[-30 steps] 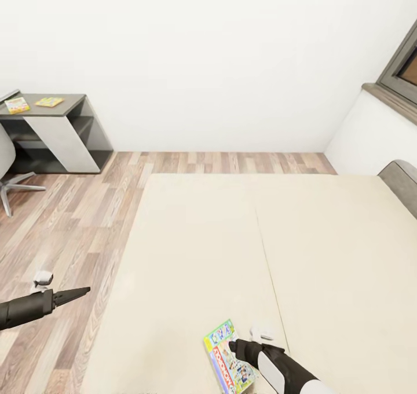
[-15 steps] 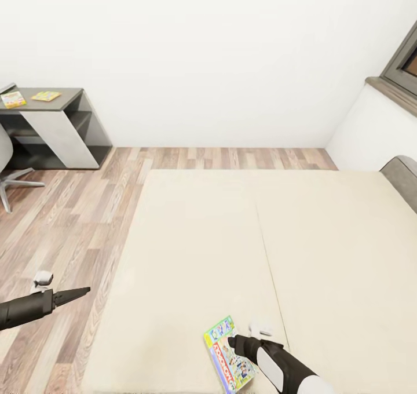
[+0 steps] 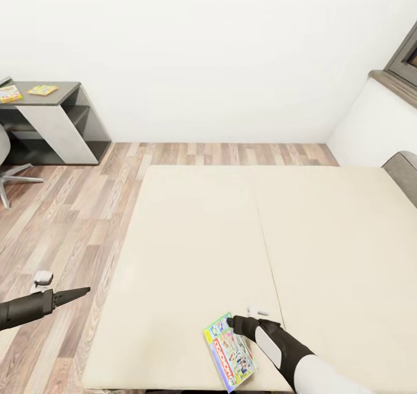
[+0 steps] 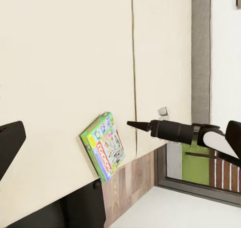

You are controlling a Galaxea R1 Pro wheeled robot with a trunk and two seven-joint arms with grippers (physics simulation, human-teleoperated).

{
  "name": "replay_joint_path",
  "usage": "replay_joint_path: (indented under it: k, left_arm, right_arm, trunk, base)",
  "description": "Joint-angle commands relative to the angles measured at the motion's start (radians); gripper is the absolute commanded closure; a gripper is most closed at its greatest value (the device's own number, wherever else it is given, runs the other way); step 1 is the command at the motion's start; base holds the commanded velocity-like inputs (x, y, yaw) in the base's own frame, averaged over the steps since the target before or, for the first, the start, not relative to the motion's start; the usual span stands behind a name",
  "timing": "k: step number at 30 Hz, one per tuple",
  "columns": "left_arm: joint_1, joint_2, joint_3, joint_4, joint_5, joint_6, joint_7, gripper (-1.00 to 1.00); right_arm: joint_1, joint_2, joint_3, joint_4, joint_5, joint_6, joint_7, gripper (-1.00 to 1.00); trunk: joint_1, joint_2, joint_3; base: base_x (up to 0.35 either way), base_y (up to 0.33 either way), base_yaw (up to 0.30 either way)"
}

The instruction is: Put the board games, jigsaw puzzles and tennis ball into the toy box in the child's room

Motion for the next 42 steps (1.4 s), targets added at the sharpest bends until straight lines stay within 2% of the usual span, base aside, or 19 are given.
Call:
replay_joint_path:
  k: [1,15,42]
  left_arm:
    - [-0.001,0.000,0.001,-0.001,-0.009,0.010,-0.008,-1.00]
    - [-0.001,0.000,0.002,0.000,-0.009,0.010,-0.008,-1.00]
    - [-0.001,0.005,0.008,0.000,-0.008,0.010,-0.008,-1.00]
  right_arm:
    - [-0.003,-0.001,0.006,-0.002,-0.006,0.004,-0.004,-1.00]
    - [-0.014,-0.003,0.005,-0.001,0.027,0.005,-0.004,-1.00]
    - [-0.013,0.000,0.007,0.006,0.029,0.005,-0.001,-1.00]
  trunk:
    - [0.000,-0.002,-0.003]
    - [0.000,-0.002,-0.026]
    - [0.000,-0.002,-0.071]
  base:
    - [0.000,0.000,0.000]
    - [0.000,0.000,0.000]
    - [0.000,0.000,0.000]
